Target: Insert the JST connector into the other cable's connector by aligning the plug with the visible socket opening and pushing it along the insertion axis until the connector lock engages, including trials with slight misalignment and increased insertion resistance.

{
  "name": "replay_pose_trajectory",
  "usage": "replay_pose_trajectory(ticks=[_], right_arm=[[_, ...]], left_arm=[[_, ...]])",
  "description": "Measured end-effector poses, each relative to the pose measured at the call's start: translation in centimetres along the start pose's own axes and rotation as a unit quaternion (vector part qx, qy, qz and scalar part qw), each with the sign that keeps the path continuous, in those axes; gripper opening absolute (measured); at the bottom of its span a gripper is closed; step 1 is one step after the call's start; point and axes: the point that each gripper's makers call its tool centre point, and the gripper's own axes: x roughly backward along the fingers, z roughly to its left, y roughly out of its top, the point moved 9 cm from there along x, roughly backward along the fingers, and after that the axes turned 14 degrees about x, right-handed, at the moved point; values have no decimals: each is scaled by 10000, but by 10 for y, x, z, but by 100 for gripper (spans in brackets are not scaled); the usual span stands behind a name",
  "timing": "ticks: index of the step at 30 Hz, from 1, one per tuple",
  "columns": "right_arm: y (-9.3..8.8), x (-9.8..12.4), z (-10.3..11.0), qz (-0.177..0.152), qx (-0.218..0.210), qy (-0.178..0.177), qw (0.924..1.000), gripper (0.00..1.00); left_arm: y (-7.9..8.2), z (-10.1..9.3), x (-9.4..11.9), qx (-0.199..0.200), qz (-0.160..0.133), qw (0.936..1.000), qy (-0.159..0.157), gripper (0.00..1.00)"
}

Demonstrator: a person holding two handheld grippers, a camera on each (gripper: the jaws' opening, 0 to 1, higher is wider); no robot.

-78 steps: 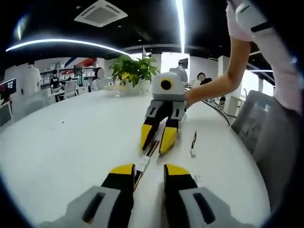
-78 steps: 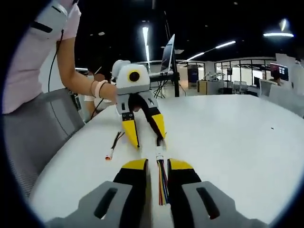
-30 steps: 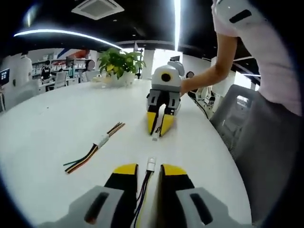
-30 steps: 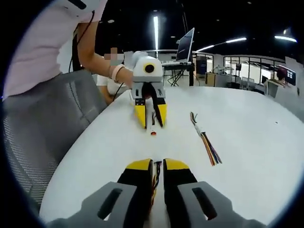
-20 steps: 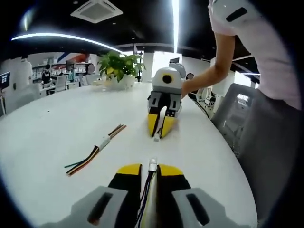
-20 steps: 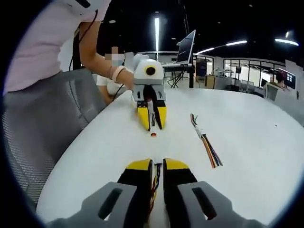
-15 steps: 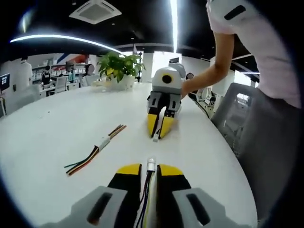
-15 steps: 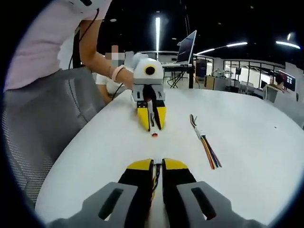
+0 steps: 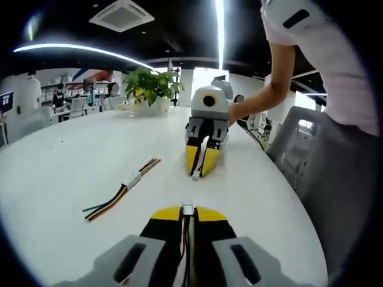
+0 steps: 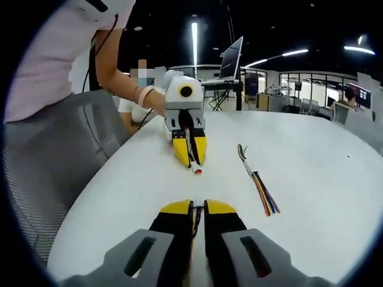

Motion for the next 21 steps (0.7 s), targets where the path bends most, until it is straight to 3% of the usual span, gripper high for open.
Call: replay_pose_trajectory(ticks=[9, 21], right_arm=[[12, -9, -4, -115, -14, 119, 9999, 4], [10, -18, -5, -80, 3, 403, 9992, 4]], left_arm=[[7, -8, -9, -62, 110, 9998, -141, 1], [14, -13, -14, -217, 220, 9989, -343, 1]])
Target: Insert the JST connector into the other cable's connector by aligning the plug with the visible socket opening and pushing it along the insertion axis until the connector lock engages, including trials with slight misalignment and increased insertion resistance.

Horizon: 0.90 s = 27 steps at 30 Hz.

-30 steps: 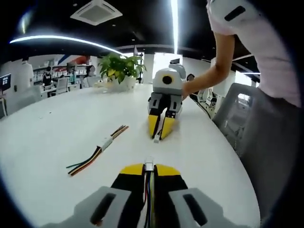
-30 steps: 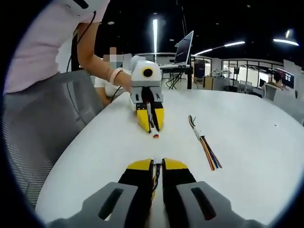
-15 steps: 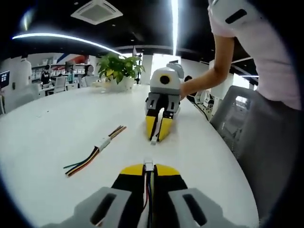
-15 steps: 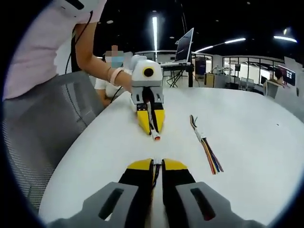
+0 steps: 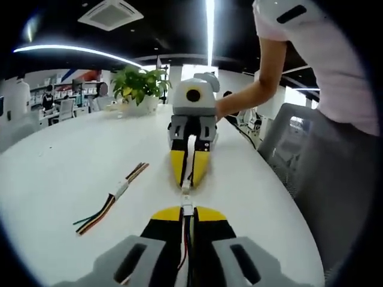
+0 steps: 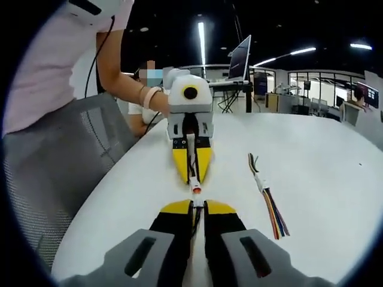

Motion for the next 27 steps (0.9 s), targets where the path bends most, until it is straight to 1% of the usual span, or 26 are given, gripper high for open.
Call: replay_pose_trajectory(ticks=[2, 5, 8, 16, 20, 23, 26, 27], right_arm=[[0, -1, 2, 8, -8, 42, 10000, 4], [1, -3, 2, 5, 26, 77, 10000, 4], [3, -5, 3, -18, -3, 109, 9999, 4], [0, -7, 3, 18, 35, 225, 9997, 4], [-1, -8, 3, 71, 110, 268, 9996, 3], [0, -9, 3, 53, 178, 294, 9994, 3], [2, -10, 3, -17, 156, 324, 9994, 3], [3, -10, 4, -66, 152, 343, 9993, 3]], left_arm=[[1, -1, -1, -51, 49, 10000, -22, 1], [2, -2, -2, -24, 23, 10000, -82, 1], [1, -3, -3, -52, 69, 9999, -124, 1], [-1, -3, -3, -53, 137, 9998, -167, 1], [0, -4, -4, -49, 142, 9997, -171, 1], [-1, -5, -5, -76, 179, 9996, -192, 1], [1, -6, -5, -88, 129, 9996, -218, 1], [3, -7, -7, -56, 39, 9997, -231, 0]])
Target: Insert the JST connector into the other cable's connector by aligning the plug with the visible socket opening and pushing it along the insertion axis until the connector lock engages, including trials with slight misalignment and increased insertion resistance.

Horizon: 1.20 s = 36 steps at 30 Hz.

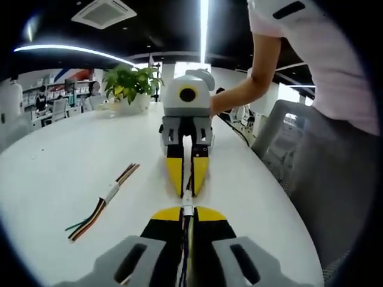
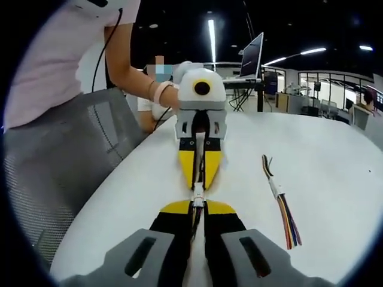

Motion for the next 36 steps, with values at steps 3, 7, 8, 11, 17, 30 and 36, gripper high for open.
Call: replay_pose_trajectory(ticks=[3, 7, 8, 11, 17, 30, 36], right_arm=[[-2, 0, 0, 66, -5, 0, 10000, 3], [-2, 4, -2, -90, -186, -78, 9998, 3], [-2, 5, -3, -107, -206, -84, 9997, 3], [-1, 2, -1, -82, -225, -71, 9997, 3], [-1, 2, 0, -70, -293, -90, 9995, 2], [3, -8, -13, -118, -91, -349, 9993, 3], [-1, -15, -25, -117, -66, -622, 9980, 3]], left_arm=[[-1, 1, 1, -32, 51, 10000, -5, 0], [0, 1, 3, 61, -98, 9999, -27, 0], [1, 1, 3, 41, -104, 9999, -28, 0], [0, 2, 0, -3, -49, 10000, -33, 0], [-3, 4, 0, 111, -101, 9999, -26, 0], [2, 15, 10, -96, -64, 9998, 142, 0], [6, 32, 13, -267, 93, 9994, 191, 0]])
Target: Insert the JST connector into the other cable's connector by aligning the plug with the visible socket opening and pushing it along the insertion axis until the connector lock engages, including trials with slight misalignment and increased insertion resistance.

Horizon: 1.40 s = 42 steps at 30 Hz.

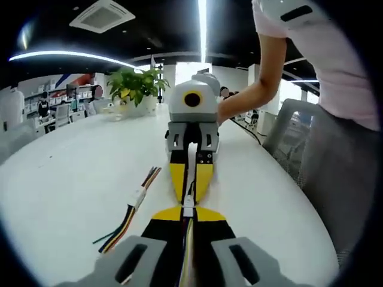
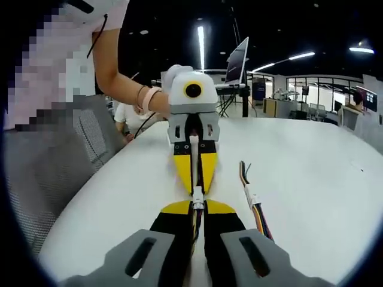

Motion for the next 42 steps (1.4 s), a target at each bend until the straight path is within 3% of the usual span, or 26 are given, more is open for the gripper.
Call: replay_pose_trajectory(ticks=[11, 32, 38, 42], right_arm=[[-3, 1, -12, -10, 112, -144, 9998, 3], [-5, 3, -11, 81, -54, -249, 9996, 5], [-3, 2, -8, 149, -12, -253, 9996, 8], [-1, 2, -8, 231, -4, -309, 9993, 10]], left_arm=[[-4, 17, -2, 184, -167, 9997, 9, 0], [-3, 15, -8, 591, -250, 9977, 218, 1], [0, 9, -12, 648, -222, 9975, 198, 6], [12, -4, -25, 623, -184, 9976, 251, 6]])
